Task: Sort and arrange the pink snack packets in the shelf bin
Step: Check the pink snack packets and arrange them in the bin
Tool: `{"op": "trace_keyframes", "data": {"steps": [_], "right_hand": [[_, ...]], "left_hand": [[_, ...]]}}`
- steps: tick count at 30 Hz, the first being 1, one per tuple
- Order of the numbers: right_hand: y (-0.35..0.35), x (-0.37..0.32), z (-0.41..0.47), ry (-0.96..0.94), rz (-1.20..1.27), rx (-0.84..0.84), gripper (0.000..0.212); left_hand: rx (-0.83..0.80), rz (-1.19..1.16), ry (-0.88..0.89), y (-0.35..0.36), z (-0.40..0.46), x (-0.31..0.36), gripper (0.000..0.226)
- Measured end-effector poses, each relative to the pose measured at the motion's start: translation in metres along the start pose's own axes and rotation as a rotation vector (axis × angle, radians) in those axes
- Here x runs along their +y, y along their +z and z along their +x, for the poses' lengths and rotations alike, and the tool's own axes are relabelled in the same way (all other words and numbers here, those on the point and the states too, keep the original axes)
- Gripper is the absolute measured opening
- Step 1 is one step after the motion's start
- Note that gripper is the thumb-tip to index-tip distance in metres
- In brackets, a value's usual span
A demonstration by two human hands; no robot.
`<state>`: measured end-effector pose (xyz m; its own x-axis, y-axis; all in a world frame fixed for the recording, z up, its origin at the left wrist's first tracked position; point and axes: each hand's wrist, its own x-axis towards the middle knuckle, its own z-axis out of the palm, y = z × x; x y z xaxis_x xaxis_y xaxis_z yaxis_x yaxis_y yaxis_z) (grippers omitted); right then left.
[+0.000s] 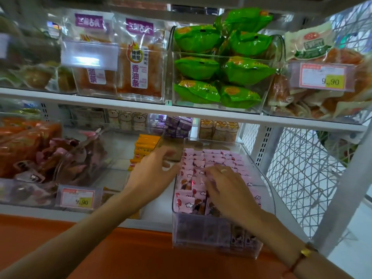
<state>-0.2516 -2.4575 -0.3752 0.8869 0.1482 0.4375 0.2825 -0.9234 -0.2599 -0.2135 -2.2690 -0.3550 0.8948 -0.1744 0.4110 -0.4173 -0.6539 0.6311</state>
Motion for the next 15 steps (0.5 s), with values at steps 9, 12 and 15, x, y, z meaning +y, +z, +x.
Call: {"op": "trace_keyframes", "data": {"steps": [9, 12, 15], "right_hand": [[0.027, -0.013, 0.063, 0.059, 0.03, -0.129, 0.016], [0.031, -0.016, 0.063, 0.038, 0.017, -0.081, 0.007], [0.022, -0.018, 0.056, 0.042, 0.025, -0.071, 0.015]], "left_hand": [[-0.164, -0.24, -0.054, 0.005, -0.044, -0.012, 0.034], [-0.143, -0.23, -0.024, 0.002, -0.043, -0.01, 0.035], [-0.102, -0.21, -0.002, 0.004, -0.043, -0.009, 0.037]]}}
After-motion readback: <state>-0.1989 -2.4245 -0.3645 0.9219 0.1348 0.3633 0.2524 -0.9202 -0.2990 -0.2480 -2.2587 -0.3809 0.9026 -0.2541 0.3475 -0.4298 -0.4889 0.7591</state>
